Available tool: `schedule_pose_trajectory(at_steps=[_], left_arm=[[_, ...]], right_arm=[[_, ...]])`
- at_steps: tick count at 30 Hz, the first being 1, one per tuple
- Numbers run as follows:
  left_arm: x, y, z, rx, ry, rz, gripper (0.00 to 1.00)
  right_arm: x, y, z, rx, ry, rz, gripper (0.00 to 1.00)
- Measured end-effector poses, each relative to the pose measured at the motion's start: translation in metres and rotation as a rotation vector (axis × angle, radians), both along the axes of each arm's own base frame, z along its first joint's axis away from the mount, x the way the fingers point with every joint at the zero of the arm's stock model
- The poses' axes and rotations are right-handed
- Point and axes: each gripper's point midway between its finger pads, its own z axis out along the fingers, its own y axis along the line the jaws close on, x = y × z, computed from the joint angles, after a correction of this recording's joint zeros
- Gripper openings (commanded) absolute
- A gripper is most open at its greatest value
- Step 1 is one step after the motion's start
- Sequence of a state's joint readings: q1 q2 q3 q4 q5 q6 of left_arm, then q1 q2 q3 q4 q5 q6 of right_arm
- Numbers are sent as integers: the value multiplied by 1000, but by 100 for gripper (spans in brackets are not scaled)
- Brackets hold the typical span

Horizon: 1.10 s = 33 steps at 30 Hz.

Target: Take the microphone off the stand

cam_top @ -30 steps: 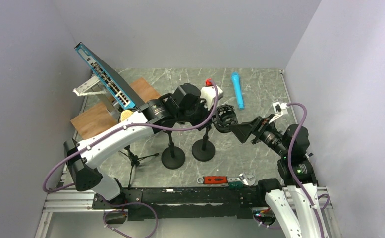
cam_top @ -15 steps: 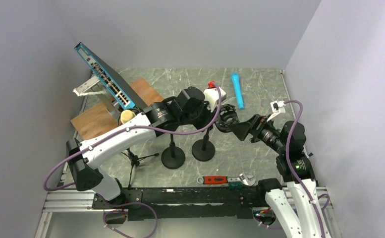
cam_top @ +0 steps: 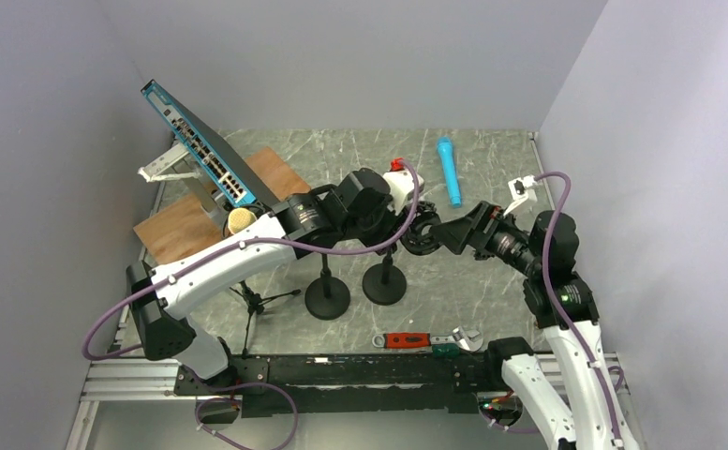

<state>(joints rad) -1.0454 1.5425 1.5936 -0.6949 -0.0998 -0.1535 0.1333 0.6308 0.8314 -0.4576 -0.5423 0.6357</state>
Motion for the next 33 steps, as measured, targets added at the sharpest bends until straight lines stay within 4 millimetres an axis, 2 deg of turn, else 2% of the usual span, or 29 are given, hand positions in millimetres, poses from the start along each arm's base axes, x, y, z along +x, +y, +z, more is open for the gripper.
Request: schedule_pose_trajectory(at_steps=[5,10,14,15,19,23,25,30,33], left_arm=[[0,9,3,60,11,21,70],[-4,14,9,84,22,12,81],[-12,13,25,67,33,-20,84],[-13,12,30,56,31,-27,81],[-14,9,55,26,-3,-59,58],[-9,3,66,39,-30,-85,46],[-5,1,60,63,-20,-95,43],[3,-2,28,160,32,-107,29],[7,-1,12,207,60,-105,25]], right_arm=[[3,11,-9,17,51,70,100],[3,15,-14,17,71,98,100],[3,20,-18,16,88,119,100],[3,21,-18,16,89,124,100],[3,27,-19,15,88,147,100],[4,31,-21,15,89,161,100],[4,33,-22,13,90,164,100],[5,34,-23,11,90,166,100],[7,34,-22,9,85,159,100]])
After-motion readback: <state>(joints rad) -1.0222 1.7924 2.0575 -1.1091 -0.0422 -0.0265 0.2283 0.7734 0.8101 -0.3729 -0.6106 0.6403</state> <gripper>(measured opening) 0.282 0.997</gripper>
